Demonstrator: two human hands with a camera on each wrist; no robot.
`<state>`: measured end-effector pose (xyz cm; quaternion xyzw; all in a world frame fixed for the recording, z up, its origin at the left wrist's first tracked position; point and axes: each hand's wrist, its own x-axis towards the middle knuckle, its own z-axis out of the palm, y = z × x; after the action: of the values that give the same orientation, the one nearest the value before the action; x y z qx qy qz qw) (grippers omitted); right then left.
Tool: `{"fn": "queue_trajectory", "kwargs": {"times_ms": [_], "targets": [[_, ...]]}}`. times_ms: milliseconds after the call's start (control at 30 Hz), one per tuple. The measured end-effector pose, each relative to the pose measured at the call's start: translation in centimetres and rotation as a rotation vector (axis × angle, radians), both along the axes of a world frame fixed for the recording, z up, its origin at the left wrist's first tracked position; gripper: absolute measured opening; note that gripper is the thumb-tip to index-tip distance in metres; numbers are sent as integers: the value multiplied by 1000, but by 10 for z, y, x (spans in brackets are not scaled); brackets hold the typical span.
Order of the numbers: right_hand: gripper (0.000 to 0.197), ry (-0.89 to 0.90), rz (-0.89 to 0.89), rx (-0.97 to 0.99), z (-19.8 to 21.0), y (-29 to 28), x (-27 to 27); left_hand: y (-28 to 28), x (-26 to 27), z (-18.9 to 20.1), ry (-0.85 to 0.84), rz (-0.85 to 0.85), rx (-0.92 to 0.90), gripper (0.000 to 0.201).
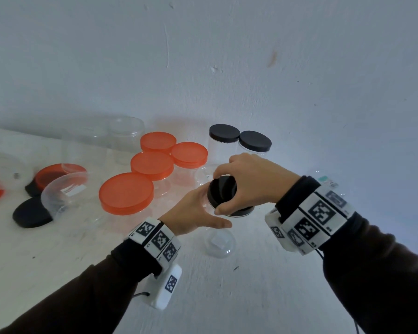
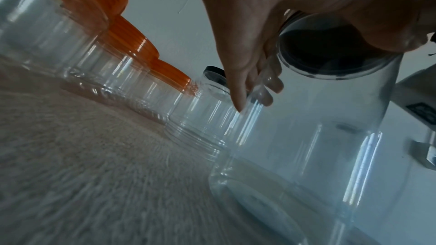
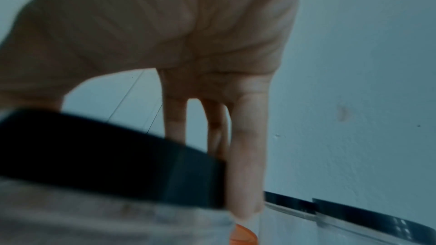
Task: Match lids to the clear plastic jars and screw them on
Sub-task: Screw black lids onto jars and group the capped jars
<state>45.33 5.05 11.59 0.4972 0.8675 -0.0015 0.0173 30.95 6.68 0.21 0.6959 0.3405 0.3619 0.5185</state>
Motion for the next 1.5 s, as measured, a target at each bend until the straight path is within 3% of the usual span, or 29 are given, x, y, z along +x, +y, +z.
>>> {"fn": "queue_trajectory", "kwargs": {"times_ms": [133,233,300,367,433,733,833,933,1033,1267,1400,1467,1500], "targets": [[53,-23,-113,123,-11,-6,-11,-4,0,0,27,31,12,67],[61,-106,-134,141,-12,-8,-10,-2,-2,4,45,3,11,64],[68,-134,-92,-14,-5,-6,-2,-1,-2,4,59,-22,10,64],[69,-54,12,-266,6,-4,6,0,-3,3,70,-18,13,63],[71,8,76,-354,12,-2,9,0,-3,2,69,-19,8,65],[60,21,-45,29,-7,-5,-1,-7,0,0,30,20,13,75],[56,-4,-99,89,-9,-10,-7,-8,0,-1,47,36,21,69],[68,-128,-72,-67,2,-7,-1,-6,-1,0,68,28,38,71],[75,-68,38,-358,14,-5,6,-6,-2,0,115,37,76,68],[56,-9,-25,-63,-2,-5,3,-10,2,-3,78,44,71,83],[59,-37,-113,133,-11,-10,-2,-11,2,-2,87,50,63,87],[65,-113,-89,74,-6,-11,2,-11,2,-2,104,55,64,85],[68,-113,-60,-53,-1,-11,6,-10,1,-2,116,61,70,81]]}}
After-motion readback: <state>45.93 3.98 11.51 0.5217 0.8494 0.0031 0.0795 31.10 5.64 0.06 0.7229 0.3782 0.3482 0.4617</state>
